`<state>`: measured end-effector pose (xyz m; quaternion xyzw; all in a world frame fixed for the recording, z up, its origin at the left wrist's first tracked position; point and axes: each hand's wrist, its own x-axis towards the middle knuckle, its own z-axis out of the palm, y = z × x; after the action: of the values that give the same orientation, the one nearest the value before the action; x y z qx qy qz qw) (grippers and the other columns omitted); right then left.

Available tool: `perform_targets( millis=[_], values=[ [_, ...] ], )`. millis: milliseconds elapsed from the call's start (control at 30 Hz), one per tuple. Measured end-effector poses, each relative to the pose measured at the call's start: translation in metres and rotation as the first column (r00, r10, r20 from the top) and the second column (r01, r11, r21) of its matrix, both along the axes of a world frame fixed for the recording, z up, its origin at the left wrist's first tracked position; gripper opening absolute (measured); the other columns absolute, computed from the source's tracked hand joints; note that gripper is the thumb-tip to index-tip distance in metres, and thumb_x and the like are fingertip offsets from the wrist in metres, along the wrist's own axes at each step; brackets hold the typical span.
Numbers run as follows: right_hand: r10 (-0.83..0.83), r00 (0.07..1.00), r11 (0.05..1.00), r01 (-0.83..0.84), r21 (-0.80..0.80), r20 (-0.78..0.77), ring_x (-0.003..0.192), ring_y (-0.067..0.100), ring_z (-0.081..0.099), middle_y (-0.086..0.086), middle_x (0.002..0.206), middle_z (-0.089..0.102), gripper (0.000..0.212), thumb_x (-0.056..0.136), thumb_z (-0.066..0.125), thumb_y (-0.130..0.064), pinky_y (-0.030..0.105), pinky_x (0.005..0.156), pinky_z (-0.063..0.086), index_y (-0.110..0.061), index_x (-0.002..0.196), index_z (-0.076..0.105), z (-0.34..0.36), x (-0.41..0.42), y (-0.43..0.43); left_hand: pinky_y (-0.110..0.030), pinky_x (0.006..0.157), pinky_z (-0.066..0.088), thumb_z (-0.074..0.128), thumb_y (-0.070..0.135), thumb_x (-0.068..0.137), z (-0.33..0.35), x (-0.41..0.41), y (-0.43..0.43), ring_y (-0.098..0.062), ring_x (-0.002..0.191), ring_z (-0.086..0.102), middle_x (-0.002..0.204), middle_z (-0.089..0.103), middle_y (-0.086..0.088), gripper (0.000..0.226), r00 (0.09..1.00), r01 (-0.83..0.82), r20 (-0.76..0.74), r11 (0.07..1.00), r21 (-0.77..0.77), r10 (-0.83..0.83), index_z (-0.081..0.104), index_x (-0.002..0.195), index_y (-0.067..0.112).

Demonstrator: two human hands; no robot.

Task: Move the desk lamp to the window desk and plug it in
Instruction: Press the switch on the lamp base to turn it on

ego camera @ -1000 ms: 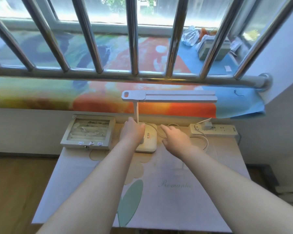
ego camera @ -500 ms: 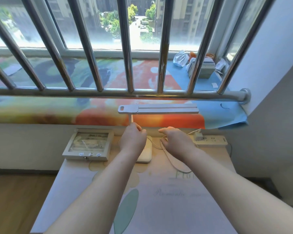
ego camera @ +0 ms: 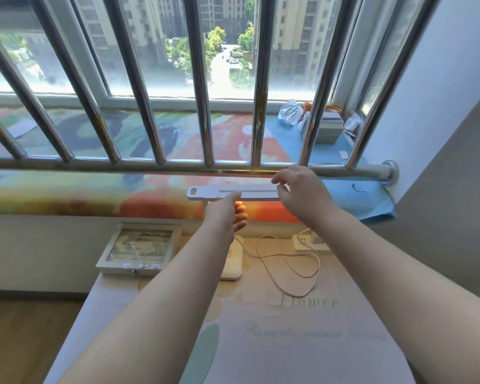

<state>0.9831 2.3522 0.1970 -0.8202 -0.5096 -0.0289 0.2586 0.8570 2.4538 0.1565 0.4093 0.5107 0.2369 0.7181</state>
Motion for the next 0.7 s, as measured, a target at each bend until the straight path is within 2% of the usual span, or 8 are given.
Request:
perform_targets(
  millis=[167,267,367,533,700],
  values=[
    [-0.026,0.998,0.981,0.016,-0.191,-0.051,0.118,0.025,0.055,0.003,0.128,0.060,0.031,0.094,0.049,-0.021,0.041,0.097,0.047,-0.023,0.120,0.065,0.006,0.015,0.013,-0.028,0.068,0.060,0.069,0.035,0.086,-0.001,0.006,0.004,-0.020,0.070,0.066,0.087,0.069,-0.010,0.031,0.998,-0.053,-0.019,0.997,-0.058,0.052,0.065,0.095,0.006],
    [-0.005,0.996,0.955,-0.022,-0.295,-0.090,0.119,0.024,0.056,0.001,0.130,0.062,0.031,0.097,0.047,-0.030,0.041,0.100,0.046,-0.026,0.123,0.063,0.004,0.018,0.019,-0.028,0.065,0.059,0.067,0.034,0.087,-0.003,0.006,0.004,-0.020,0.069,0.067,0.087,0.070,-0.009,0.029,0.998,-0.065,0.006,0.995,-0.073,0.065,0.065,0.095,0.006],
    [0.003,0.994,0.949,-0.037,-0.314,-0.108,0.116,0.024,0.058,0.001,0.126,0.065,0.030,0.098,0.045,-0.034,0.037,0.097,0.047,-0.028,0.122,0.063,0.002,0.018,0.023,-0.028,0.065,0.060,0.065,0.032,0.089,-0.003,0.007,0.003,-0.019,0.071,0.069,0.090,0.071,-0.010,0.025,0.996,-0.073,0.040,0.993,-0.096,0.077,0.063,0.092,0.007],
    [0.012,0.992,0.954,-0.049,-0.296,-0.125,0.111,0.022,0.061,0.002,0.123,0.066,0.028,0.097,0.049,-0.032,0.034,0.092,0.049,-0.028,0.119,0.065,0.000,0.018,0.028,-0.032,0.062,0.062,0.063,0.021,0.092,-0.001,0.010,0.002,-0.024,0.070,0.074,0.092,0.071,-0.017,0.021,0.988,-0.079,0.122,0.987,-0.137,0.096,0.055,0.105,0.007],
    [0.005,0.993,0.954,-0.040,-0.299,-0.118,0.110,0.021,0.061,0.002,0.122,0.067,0.026,0.097,0.051,-0.025,0.036,0.092,0.050,-0.027,0.119,0.066,-0.002,0.022,0.031,-0.033,0.060,0.062,0.061,0.018,0.092,0.001,0.010,0.001,-0.024,0.064,0.074,0.088,0.071,-0.018,0.013,0.988,-0.071,0.125,0.984,-0.161,0.092,0.052,0.089,0.010]
  ],
)
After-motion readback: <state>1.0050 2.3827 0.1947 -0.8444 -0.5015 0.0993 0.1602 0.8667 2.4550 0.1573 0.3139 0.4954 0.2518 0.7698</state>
